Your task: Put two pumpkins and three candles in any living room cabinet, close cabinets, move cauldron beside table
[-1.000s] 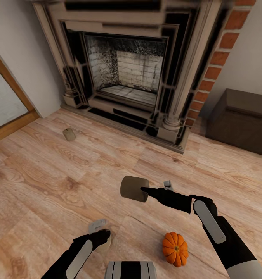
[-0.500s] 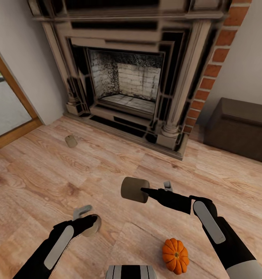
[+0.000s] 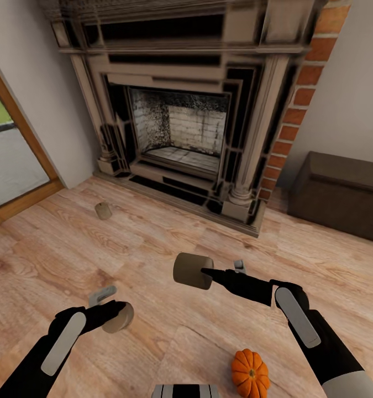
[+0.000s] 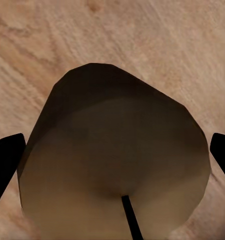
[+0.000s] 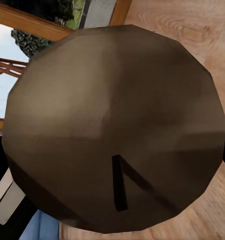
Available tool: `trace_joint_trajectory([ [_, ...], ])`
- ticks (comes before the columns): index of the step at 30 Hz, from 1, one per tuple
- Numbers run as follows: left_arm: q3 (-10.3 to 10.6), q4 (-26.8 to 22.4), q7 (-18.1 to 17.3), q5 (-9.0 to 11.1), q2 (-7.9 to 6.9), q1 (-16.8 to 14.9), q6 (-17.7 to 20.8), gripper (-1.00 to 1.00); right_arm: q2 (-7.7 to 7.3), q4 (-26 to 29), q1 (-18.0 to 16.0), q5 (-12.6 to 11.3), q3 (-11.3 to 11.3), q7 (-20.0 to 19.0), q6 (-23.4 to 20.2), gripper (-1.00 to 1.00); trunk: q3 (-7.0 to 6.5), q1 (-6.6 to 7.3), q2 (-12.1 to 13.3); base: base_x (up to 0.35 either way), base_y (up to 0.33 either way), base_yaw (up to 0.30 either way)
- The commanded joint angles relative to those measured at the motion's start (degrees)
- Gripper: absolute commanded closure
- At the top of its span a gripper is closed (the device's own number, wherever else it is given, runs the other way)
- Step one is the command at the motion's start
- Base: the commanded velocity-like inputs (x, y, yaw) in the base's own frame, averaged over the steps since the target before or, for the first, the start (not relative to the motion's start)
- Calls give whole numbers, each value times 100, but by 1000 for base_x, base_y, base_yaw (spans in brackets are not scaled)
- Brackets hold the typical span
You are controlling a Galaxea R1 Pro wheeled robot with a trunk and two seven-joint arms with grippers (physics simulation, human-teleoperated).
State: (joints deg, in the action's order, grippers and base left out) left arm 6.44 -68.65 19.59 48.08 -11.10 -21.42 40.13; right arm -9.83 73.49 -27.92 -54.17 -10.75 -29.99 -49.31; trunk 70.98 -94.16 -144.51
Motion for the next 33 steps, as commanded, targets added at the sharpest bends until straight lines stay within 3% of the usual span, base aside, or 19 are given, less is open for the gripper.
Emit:
trace_joint_trajectory([
  [1,9,-8,72,52,-6,-2,11,100,-7,-1,-3,2,-3,-8,-3,100,-18,3,0,0,0,0],
  [9,-2,-25,70,66,-21,-2,46,100,-7,-6,-3,2,3,-6,9,100,-195,24,11,0,0,0],
  [13,-27,-44,55,76,-23,-2,255,100,-8,-110,-3,-5,3,-7,9,100,-284,34,16,0,0,0],
  [17,-293,-263,47,83,-24,11,421,100,-9,-168,-3,-6,3,-14,10,100,-373,45,21,0,0,0],
  [21,-701,-724,45,80,-14,37,1052,100,-10,-183,-3,-6,4,-16,15,100,-461,55,27,0,0,0],
  [24,-1261,-897,45,79,-7,41,1413,100,-10,-186,-3,-6,3,-15,18,100,-528,63,31,0,0,0],
  [25,-1357,-909,45,79,-7,41,1437,100,-10,-186,-3,-6,3,-15,18,100,-528,63,31,0,0,0],
  [30,-1592,-945,56,79,19,42,1577,100,-5,-186,-3,-5,3,-9,18,100,-528,63,31,0,0,0],
  [33,-1672,-995,61,84,14,42,1629,100,-6,-187,-3,-6,3,-7,18,100,-594,70,35,0,0,0],
])
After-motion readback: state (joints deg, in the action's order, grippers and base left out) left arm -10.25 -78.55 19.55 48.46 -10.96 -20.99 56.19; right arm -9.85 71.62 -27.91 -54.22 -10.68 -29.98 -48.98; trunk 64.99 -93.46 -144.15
